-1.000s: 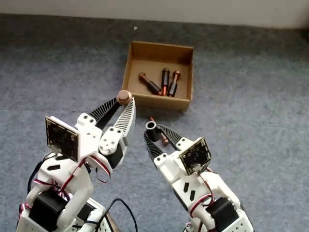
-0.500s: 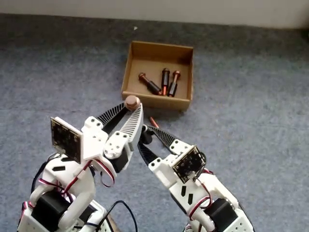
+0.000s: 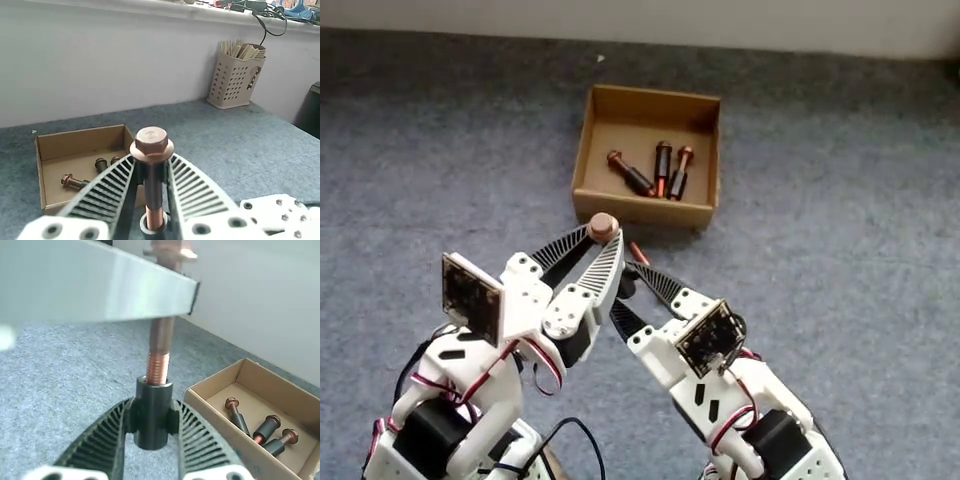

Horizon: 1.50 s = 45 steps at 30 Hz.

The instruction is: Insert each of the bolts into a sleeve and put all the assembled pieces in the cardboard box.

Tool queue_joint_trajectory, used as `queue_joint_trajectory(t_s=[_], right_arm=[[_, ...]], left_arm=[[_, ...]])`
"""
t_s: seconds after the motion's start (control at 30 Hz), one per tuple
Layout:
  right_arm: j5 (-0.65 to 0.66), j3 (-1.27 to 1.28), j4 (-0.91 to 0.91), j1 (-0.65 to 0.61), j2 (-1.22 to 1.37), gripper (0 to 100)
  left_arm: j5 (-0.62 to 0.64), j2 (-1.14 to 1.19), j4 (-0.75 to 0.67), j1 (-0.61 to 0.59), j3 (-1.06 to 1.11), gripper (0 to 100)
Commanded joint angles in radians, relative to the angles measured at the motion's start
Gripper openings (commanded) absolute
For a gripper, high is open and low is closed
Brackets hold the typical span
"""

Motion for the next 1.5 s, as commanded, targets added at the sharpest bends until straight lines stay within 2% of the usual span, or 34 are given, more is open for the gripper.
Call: queue_joint_trajectory(t_s=[0.0, 0.37, 0.57, 0.93, 1.03, 1.17, 1.33, 1.47], right_arm=[[0.011, -0.016, -0.028, 0.033, -0.016, 0.5], [0.009, -0.016, -0.022, 0.065, -0.018, 0.5], [0.009, -0.016, -0.022, 0.065, -0.018, 0.5], [0.009, -0.008, -0.022, 0.067, -0.018, 0.5], [0.009, -0.008, -0.022, 0.082, -0.018, 0.5], [0.009, -0.005, -0.019, 0.168, -0.008, 0.5], [-0.025, -0.016, 0.094, 0.251, -0.008, 1.0], [-0.028, -0.016, 0.139, 0.318, -0.005, 3.9]], left_arm=[[0.002, 0.002, -0.026, 0.007, 0.01, 0], [0.0, 0.002, -0.023, -0.002, 0.062, 1], [0.003, 0.004, -0.012, -0.067, 0.091, 19], [0.0, 0.001, 0.153, -0.081, 0.001, 23], [0.0, 0.001, 0.183, -0.154, -0.053, 24], [-0.002, 0.01, 0.187, -0.318, -0.054, 21], [-0.163, 0.001, 0.187, -0.446, 0.087, 14], [-0.241, 0.001, 0.181, -0.615, 0.229, 4]])
